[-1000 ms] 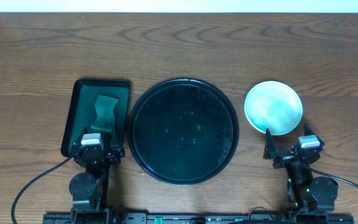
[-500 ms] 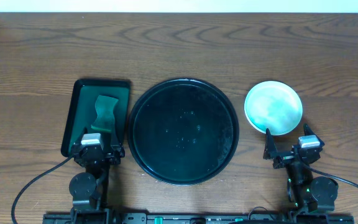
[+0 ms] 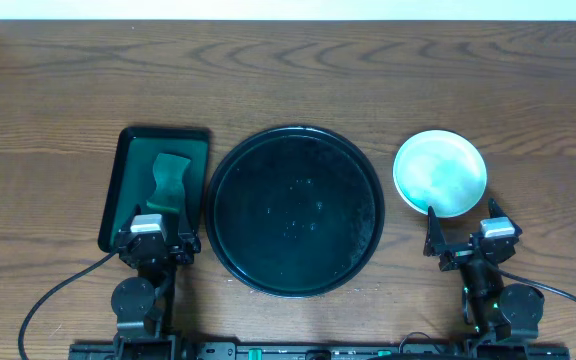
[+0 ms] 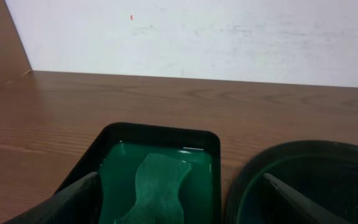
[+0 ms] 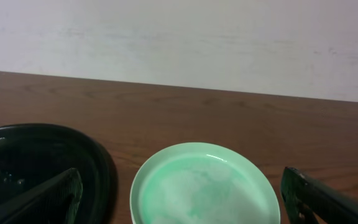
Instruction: Clean dirty plates on tray and stack at the side
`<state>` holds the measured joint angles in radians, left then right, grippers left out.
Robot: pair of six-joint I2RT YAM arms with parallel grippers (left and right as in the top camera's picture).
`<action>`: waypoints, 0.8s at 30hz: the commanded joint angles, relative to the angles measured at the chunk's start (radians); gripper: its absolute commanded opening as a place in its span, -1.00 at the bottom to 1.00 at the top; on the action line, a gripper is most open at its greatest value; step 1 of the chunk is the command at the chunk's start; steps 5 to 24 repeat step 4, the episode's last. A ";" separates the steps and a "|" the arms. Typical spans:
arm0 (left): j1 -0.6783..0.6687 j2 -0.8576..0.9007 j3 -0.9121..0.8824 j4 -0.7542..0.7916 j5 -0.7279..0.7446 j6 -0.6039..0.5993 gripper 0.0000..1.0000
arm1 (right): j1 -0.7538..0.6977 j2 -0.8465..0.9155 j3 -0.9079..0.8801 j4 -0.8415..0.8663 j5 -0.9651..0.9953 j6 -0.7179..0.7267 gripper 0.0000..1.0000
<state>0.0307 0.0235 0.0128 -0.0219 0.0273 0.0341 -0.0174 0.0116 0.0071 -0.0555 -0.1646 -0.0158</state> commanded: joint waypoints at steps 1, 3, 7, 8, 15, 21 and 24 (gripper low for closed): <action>-0.004 0.002 -0.009 -0.051 -0.020 0.018 0.59 | -0.007 -0.006 -0.002 -0.004 -0.005 -0.016 0.99; -0.004 0.002 -0.009 -0.051 -0.020 0.018 0.60 | -0.007 -0.006 -0.002 -0.004 -0.004 -0.016 0.98; -0.004 0.002 -0.009 -0.051 -0.020 0.018 0.60 | -0.007 -0.006 -0.002 -0.004 -0.005 -0.016 0.99; -0.004 0.002 -0.009 -0.051 -0.020 0.018 0.60 | -0.007 -0.006 -0.002 -0.004 -0.005 -0.016 0.99; -0.004 0.002 -0.009 -0.051 -0.020 0.018 0.60 | -0.007 -0.006 -0.002 -0.004 -0.005 -0.016 0.99; -0.004 0.002 -0.009 -0.051 -0.020 0.018 0.60 | -0.007 -0.006 -0.002 -0.004 -0.005 -0.016 0.99; -0.004 0.002 -0.009 -0.051 -0.020 0.018 0.60 | -0.007 -0.006 -0.002 -0.004 -0.005 -0.016 0.99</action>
